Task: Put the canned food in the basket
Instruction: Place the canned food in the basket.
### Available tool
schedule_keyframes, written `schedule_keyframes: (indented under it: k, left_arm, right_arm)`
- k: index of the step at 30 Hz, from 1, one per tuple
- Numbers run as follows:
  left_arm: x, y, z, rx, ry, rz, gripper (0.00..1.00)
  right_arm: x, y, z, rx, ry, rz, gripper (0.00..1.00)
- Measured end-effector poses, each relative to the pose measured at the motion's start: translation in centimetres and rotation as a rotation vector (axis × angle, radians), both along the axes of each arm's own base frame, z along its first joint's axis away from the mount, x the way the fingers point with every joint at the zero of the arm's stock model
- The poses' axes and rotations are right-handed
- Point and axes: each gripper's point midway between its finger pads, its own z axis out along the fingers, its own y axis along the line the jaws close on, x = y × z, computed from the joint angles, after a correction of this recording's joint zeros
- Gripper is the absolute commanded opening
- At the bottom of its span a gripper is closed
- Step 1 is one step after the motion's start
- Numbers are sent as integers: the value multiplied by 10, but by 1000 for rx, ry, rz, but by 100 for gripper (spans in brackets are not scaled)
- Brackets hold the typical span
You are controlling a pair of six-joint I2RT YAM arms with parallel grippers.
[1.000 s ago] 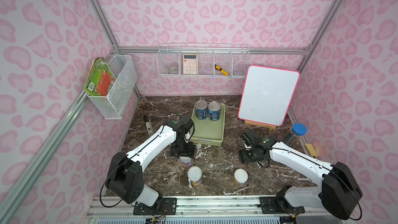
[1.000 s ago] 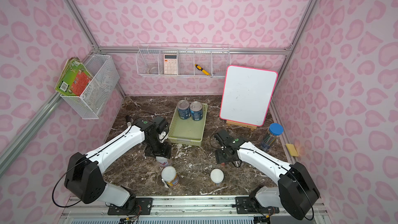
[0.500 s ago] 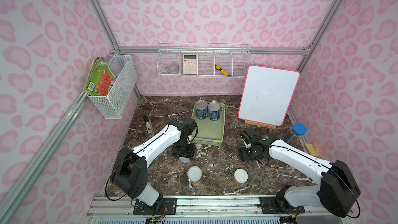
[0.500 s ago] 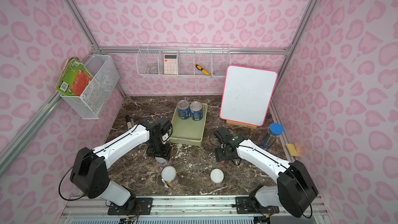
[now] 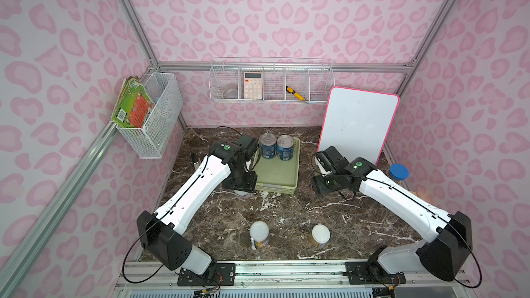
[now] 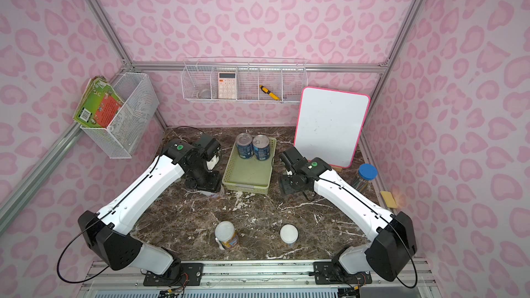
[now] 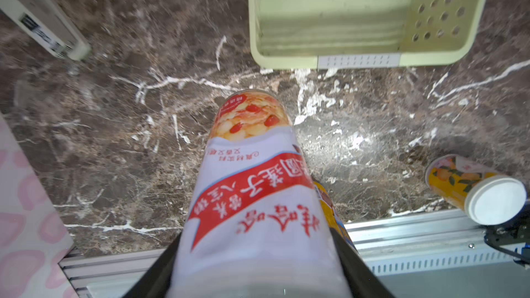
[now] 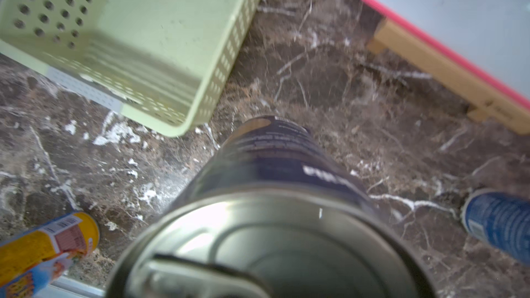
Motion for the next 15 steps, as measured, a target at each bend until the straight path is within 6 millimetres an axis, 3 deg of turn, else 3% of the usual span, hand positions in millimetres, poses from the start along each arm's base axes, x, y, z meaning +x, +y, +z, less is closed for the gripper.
schedule_keyframes:
  k: [5,15]
  left_arm:
    - [30,-10,22,1,-76,-33,0]
    - [120,-53,15,-56,-135,-131,0]
  right_arm:
    - [31,39,22,35,-61,86,38]
    - [88,104,-2,30,-43,208,36]
